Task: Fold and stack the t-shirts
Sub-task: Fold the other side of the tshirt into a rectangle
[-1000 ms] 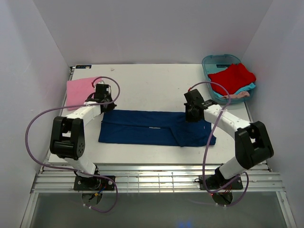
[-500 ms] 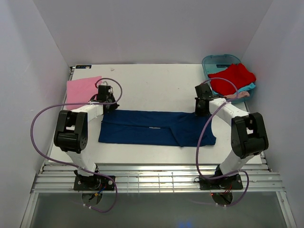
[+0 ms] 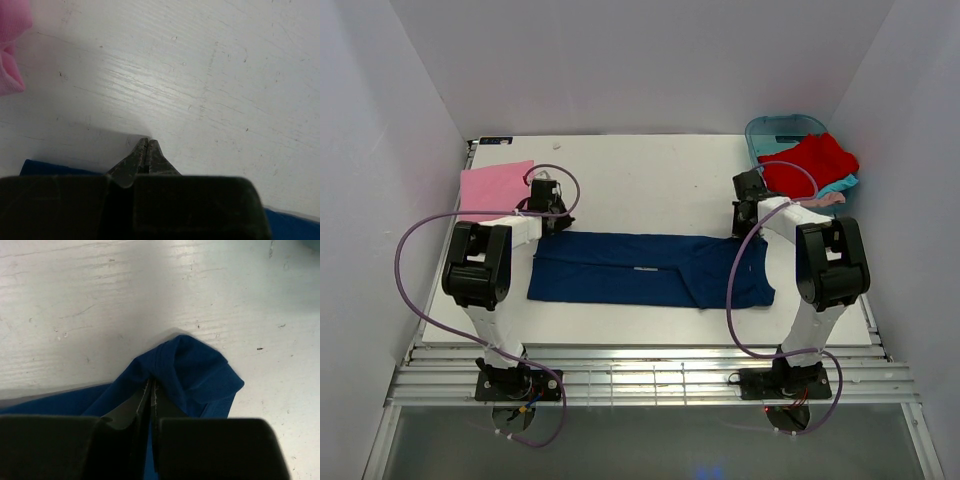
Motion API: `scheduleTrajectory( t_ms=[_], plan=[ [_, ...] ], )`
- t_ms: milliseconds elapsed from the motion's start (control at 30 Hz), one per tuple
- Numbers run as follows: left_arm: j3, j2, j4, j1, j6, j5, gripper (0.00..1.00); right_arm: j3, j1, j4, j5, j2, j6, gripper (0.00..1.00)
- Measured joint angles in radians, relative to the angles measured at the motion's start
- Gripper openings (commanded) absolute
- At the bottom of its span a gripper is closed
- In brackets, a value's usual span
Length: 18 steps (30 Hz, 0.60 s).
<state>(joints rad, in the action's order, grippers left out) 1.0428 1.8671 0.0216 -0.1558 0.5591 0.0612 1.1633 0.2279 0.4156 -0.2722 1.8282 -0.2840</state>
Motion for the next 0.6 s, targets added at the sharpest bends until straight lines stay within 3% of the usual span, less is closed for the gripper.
scheduleTrajectory(
  t_ms=[267,600],
  plan=[
    [-0.005,-0.002,0.005,-0.011,0.081,0.076,0.00,0.006,-0.038,0.017,-0.023,0.008,-0.020,0.08],
    [-0.140,-0.113,0.023,-0.011,0.190,0.193,0.00,-0.016,-0.084,0.033,-0.047,-0.011,-0.025,0.08]
  ],
)
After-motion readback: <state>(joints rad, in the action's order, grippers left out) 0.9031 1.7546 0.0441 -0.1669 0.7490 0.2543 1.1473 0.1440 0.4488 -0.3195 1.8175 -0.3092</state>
